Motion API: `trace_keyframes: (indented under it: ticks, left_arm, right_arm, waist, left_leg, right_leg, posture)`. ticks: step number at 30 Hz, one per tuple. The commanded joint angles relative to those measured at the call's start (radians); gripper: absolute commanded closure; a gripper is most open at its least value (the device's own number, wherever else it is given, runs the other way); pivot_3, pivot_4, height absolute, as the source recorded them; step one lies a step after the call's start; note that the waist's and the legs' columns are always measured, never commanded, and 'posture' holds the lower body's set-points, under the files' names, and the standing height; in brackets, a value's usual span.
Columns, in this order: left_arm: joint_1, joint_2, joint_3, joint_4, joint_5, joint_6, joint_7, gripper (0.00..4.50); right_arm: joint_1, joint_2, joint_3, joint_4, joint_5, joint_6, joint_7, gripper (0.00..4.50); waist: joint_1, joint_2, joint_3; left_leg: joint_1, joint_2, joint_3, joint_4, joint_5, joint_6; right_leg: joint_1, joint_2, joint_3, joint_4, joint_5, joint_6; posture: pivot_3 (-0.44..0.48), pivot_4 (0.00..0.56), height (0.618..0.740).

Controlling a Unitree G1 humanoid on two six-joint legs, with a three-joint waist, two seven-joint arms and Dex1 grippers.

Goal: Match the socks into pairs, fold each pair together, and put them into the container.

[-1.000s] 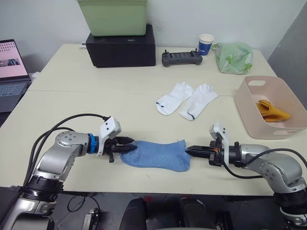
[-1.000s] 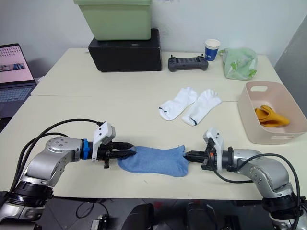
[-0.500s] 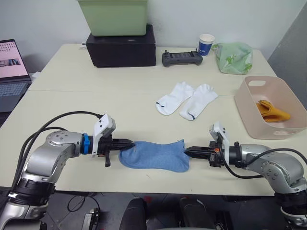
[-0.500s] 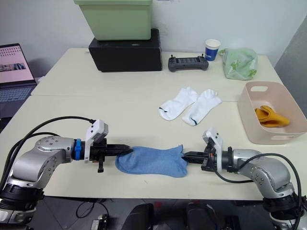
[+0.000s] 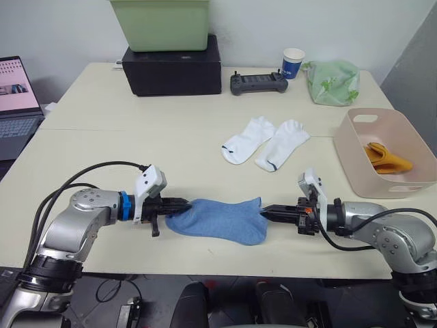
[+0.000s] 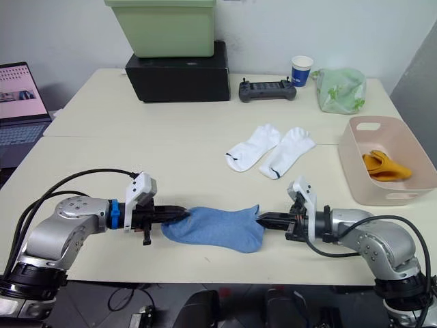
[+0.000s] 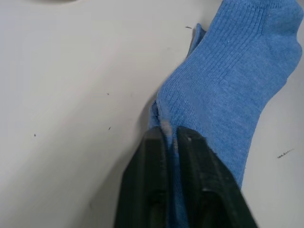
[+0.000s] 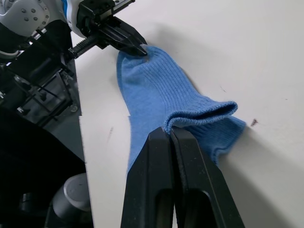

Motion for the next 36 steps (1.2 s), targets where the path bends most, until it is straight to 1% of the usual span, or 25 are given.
trace_keyframes:
  ticks: [1,7,8,9,14,16,17,18,22,24,26,27,28,29,32,33,34,36]
  left_arm:
    - [-0.007,0.025,0.009,0.014,0.014,-0.024,-0.02,2.95]
    - [-0.011,0.034,0.026,0.052,0.028,-0.057,-0.023,1.09]
    - [-0.006,0.035,0.023,0.047,0.027,-0.054,-0.024,0.72]
    - [0.0,0.033,0.021,0.04,0.027,-0.055,-0.024,0.48]
    - [0.017,0.021,0.053,0.014,-0.002,-0.048,-0.011,0.48]
    - [0.019,0.029,0.073,0.005,-0.011,-0.061,-0.017,0.42]
    - [0.02,0.032,0.08,-0.001,-0.011,-0.07,-0.017,0.42]
    - [0.021,0.035,0.086,-0.006,-0.01,-0.076,-0.016,0.42]
    - [0.029,0.035,0.111,-0.047,-0.023,-0.078,-0.013,0.42]
    - [0.028,0.013,0.126,-0.088,-0.042,-0.088,0.002,0.42]
    - [0.026,-0.035,0.121,-0.123,-0.056,-0.102,0.035,0.81]
    - [0.028,-0.05,0.118,-0.136,-0.061,-0.103,0.043,0.99]
    - [0.036,-0.056,0.104,-0.148,-0.05,-0.12,0.038,1.33]
    - [0.036,-0.084,0.079,-0.162,-0.033,-0.139,0.053,1.59]
    - [0.032,-0.131,0.026,-0.172,0.008,-0.182,0.083,2.67]
    - [0.038,-0.134,0.012,-0.171,0.024,-0.199,0.082,2.98]
    - [0.058,-0.132,-0.02,-0.156,0.068,-0.242,0.08,3.34]
    - [0.084,-0.132,-0.057,-0.126,0.124,-0.305,0.084,4.01]
  right_arm:
    - [0.003,-0.001,0.007,-0.009,-0.03,-0.034,-0.011,4.5]
    - [0.019,-0.013,0.04,-0.007,-0.076,-0.053,0.006,4.5]
    - [0.023,-0.014,0.039,-0.008,-0.077,-0.054,0.009,4.5]
    - [0.025,-0.017,0.044,-0.006,-0.081,-0.054,0.013,4.5]
    - [0.024,-0.011,0.057,0.012,-0.109,-0.081,0.009,4.5]
    - [0.023,-0.019,0.053,0.022,-0.118,-0.094,0.018,4.02]
    - [0.024,-0.023,0.047,0.024,-0.123,-0.101,0.02,3.86]
    - [0.024,-0.028,0.037,0.025,-0.124,-0.104,0.023,3.57]
    - [0.022,-0.075,-0.002,0.013,-0.122,-0.141,0.062,2.11]
    - [0.002,-0.118,-0.015,0.005,-0.155,-0.206,0.091,1.38]
    - [-0.045,-0.103,-0.001,-0.005,-0.153,-0.233,0.097,0.7]
    - [-0.061,-0.089,0.01,-0.008,-0.156,-0.243,0.095,0.69]
    - [-0.071,-0.073,0.036,-0.011,-0.176,-0.266,0.092,0.69]
    - [-0.083,-0.036,0.102,0.003,-0.234,-0.323,0.086,0.69]
    - [-0.099,0.036,0.215,0.048,-0.344,-0.426,0.076,1.69]
    - [-0.098,0.051,0.232,0.063,-0.366,-0.448,0.076,2.04]
    - [-0.093,0.06,0.273,0.1,-0.417,-0.505,0.087,2.39]
    - [-0.087,0.075,0.315,0.161,-0.473,-0.574,0.101,3.12]
  waist:
    - [0.0,0.0,0.0]
    - [0.0,0.0,0.0]
    - [0.0,0.0,0.0]
    - [0.0,0.0,0.0]
    - [0.0,0.0,0.0]
    - [0.0,0.0,0.0]
    - [0.0,0.0,0.0]
    - [0.0,0.0,0.0]
    - [0.0,0.0,0.0]
    - [0.001,0.0,0.0]
    - [0.0,0.0,0.0]
    - [-0.002,0.0,0.0]
    - [-0.003,0.0,0.0]
    - [-0.004,0.0,0.0]
    - [-0.001,0.0,0.0]
    - [0.0,0.0,0.0]
    - [0.0,0.0,0.0]
    - [0.0,0.0,0.0]
  left_leg:
    - [0.0,0.0,0.0,0.0,0.0,0.0]
    - [0.0,0.0,0.0,0.0,0.0,0.0]
    - [0.0,0.0,0.0,0.0,0.0,0.0]
    - [0.0,0.0,0.0,0.0,0.0,0.0]
    - [0.0,0.0,0.0,0.0,0.0,0.0]
    - [0.0,0.0,0.0,0.0,0.0,0.0]
    - [0.0,0.0,0.0,0.0,0.0,0.0]
    - [0.0,0.0,0.0,0.0,0.0,0.0]
    - [0.0,0.0,0.0,0.0,0.0,0.0]
    - [0.0,0.0,0.0,0.0,0.0,0.0]
    - [0.0,0.0,0.0,0.0,0.0,0.0]
    - [0.0,0.0,0.0,0.0,0.0,0.0]
    - [0.001,0.0,0.001,0.0,0.0,0.0]
    - [0.001,0.0,0.0,0.0,0.0,0.0]
    - [0.001,0.0,0.0,0.0,0.0,0.0]
    - [0.001,0.0,0.0,0.0,0.0,0.0]
    - [0.001,0.0,0.0,0.0,0.0,0.0]
    - [0.001,0.0,0.0,0.0,0.0,0.0]
  right_leg:
    - [0.0,0.0,0.0,0.0,0.0,0.0]
    - [0.0,0.0,0.0,0.0,0.0,0.0]
    - [0.0,0.0,0.0,0.0,0.0,0.0]
    - [0.0,0.0,0.0,0.0,0.0,0.0]
    - [0.0,0.0,0.0,0.0,0.0,0.0]
    - [0.0,0.0,0.0,0.0,0.0,0.0]
    - [0.0,0.0,0.0,0.0,0.0,0.0]
    - [0.0,0.0,0.0,0.0,0.0,0.0]
    - [0.0,0.0,0.0,0.0,0.0,0.0]
    - [0.0,0.0,0.0,0.0,0.0,0.0]
    - [0.0,-0.001,0.0,0.0,0.0,0.0]
    - [0.0,-0.001,0.0,0.0,0.0,0.0]
    - [0.001,-0.001,0.0,0.0,0.0,0.0]
    - [0.001,0.0,0.0,0.0,0.0,0.0]
    - [0.001,0.002,0.0,0.0,0.0,0.0]
    - [0.0,0.003,0.0,0.0,0.0,0.0]
    - [0.0,0.003,0.0,0.0,0.0,0.0]
    - [0.001,0.002,0.001,0.0,0.0,0.0]
  posture:
    - [0.0,0.15,0.74]
    - [0.0,0.15,0.74]
    - [0.0,0.15,0.74]
    - [0.0,0.15,0.74]
    - [0.0,0.15,0.74]
    - [0.0,0.15,0.74]
    - [0.0,0.15,0.74]
    - [0.0,0.15,0.74]
    - [0.0,0.15,0.74]
    - [0.0,0.15,0.74]
    - [0.0,0.15,0.74]
    - [0.0,0.15,0.74]
    - [0.0,0.15,0.74]
    - [0.0,0.15,0.74]
    - [0.0,0.15,0.74]
    - [0.0,0.15,0.74]
    - [0.0,0.15,0.74]
    - [0.0,0.15,0.74]
